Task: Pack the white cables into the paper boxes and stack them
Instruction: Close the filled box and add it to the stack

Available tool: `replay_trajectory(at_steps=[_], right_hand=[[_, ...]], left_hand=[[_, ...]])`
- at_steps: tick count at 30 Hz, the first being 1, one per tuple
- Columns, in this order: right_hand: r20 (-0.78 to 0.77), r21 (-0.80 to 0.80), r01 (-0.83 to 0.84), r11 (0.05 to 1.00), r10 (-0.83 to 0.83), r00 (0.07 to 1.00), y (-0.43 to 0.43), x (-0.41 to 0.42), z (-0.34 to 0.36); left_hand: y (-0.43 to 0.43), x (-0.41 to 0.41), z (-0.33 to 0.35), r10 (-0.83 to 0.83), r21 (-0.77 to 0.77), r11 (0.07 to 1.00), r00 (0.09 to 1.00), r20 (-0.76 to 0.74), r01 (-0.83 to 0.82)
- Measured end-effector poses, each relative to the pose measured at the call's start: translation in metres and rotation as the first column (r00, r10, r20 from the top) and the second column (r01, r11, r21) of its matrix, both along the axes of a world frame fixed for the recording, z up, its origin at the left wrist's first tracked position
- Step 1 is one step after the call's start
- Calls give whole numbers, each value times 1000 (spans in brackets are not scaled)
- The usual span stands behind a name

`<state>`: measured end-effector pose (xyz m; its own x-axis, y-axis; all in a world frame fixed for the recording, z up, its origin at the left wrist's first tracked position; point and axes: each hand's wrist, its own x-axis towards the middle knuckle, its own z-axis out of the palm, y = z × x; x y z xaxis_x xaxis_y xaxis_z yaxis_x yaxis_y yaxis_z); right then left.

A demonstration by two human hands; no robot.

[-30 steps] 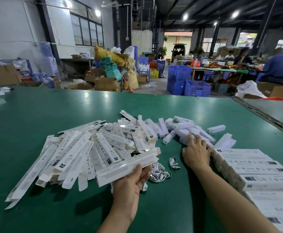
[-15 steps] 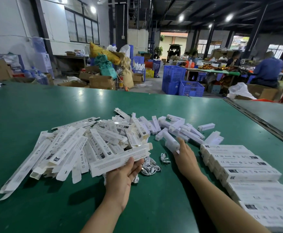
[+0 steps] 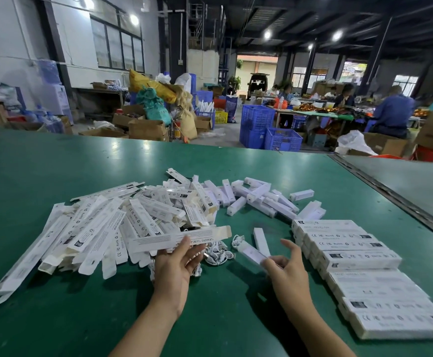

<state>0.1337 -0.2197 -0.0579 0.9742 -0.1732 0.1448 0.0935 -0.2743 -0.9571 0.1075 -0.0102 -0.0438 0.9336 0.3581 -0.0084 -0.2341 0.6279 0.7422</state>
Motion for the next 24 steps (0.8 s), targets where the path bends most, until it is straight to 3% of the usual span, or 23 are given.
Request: replay_trajectory(at_steps=[4,7,14,24], right_hand=[[22,376,-101,921,100,995,4,-5,8],[95,467,-138,874,105,990,3,-6,11],[148,422,-225,878,178,973,8,-4,4],[14,404,-207,891,220,975,9,-6,5]], left_hand=[[0,-1,2,9,-6,1000,1000,1,-9],[0,-1,3,23,23,999,1000,-21,-22],[-3,1,-2,88,155,985,995,-46,-80],[-4,-1,-4,45,182,982,999,9,-45]])
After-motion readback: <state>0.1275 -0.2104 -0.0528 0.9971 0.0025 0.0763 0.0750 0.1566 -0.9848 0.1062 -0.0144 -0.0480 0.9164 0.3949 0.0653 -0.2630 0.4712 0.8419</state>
